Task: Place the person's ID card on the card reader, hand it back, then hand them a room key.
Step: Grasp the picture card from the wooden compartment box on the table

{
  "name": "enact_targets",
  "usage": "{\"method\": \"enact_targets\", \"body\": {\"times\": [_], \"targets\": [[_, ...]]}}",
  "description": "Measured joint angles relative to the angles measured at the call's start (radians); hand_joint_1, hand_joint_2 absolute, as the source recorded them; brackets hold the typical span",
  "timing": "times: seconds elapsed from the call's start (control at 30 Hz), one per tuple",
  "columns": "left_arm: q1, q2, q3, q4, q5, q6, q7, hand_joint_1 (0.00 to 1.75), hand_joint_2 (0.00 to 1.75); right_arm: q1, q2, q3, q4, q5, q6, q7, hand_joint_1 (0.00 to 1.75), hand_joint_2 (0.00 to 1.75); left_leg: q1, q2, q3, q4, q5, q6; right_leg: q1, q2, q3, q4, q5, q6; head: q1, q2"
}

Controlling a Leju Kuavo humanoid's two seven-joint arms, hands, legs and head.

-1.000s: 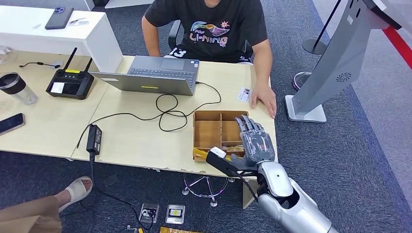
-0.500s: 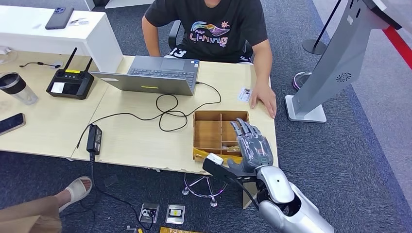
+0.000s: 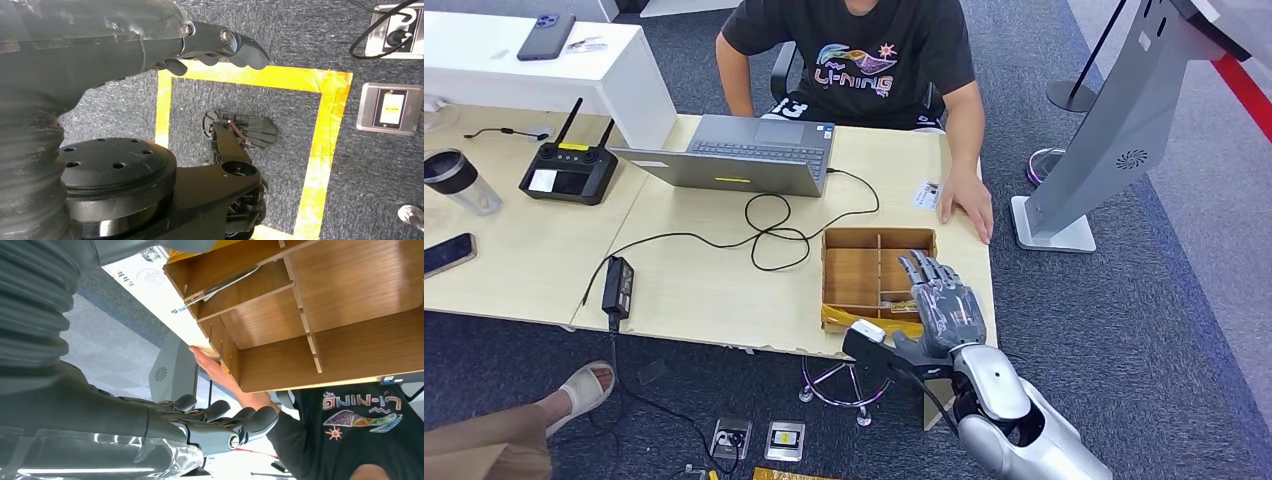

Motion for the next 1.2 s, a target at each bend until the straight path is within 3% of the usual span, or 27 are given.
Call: {"method": "enact_targets", "body": {"times": [0.1, 0.87, 0.93, 1.1, 1.2], "targets": [[-0.001, 0.000, 0.000, 0.000, -0.002, 0.000, 0.005, 0.00, 1.75, -0.007, 0.000, 0.001, 0.024, -0.004, -0.022, -0.006, 0.39, 1.75, 0.000, 0.000, 0.000, 0.000, 0.000, 0.000, 0.000, 0.000, 0.000, 0.000, 0.000, 0.000, 0.000, 0.000], [-0.002, 0.000, -0.001, 0.000, 0.003, 0.005, 0.011, 0.00, 1.75, -0.042, 0.047, 0.008, 0.171, -0.025, -0.066, -0.041, 0.45, 1.75, 0.000, 0.000, 0.000, 0.000, 0.000, 0.000, 0.000, 0.000, 0.000, 0.000, 0.000, 0.000, 0.000, 0.000], [-0.002, 0.001, -0.001, 0.000, 0.003, 0.005, 0.011, 0.00, 1.75, -0.043, 0.051, 0.010, 0.179, -0.026, -0.066, -0.042, 0.58, 1.75, 0.000, 0.000, 0.000, 0.000, 0.000, 0.000, 0.000, 0.000, 0.000, 0.000, 0.000, 0.000, 0.000, 0.000], [-0.002, 0.002, -0.001, 0.000, 0.003, 0.005, 0.011, 0.00, 1.75, -0.045, 0.057, 0.015, 0.193, -0.026, -0.066, -0.043, 1.29, 1.75, 0.000, 0.000, 0.000, 0.000, 0.000, 0.000, 0.000, 0.000, 0.000, 0.000, 0.000, 0.000, 0.000, 0.000], [-0.001, 0.002, -0.001, 0.000, 0.004, 0.005, 0.011, 0.00, 1.75, -0.047, 0.060, 0.015, 0.201, -0.025, -0.066, -0.042, 1.50, 1.75, 0.000, 0.000, 0.000, 0.000, 0.000, 0.000, 0.000, 0.000, 0.000, 0.000, 0.000, 0.000, 0.000, 0.000]]}}
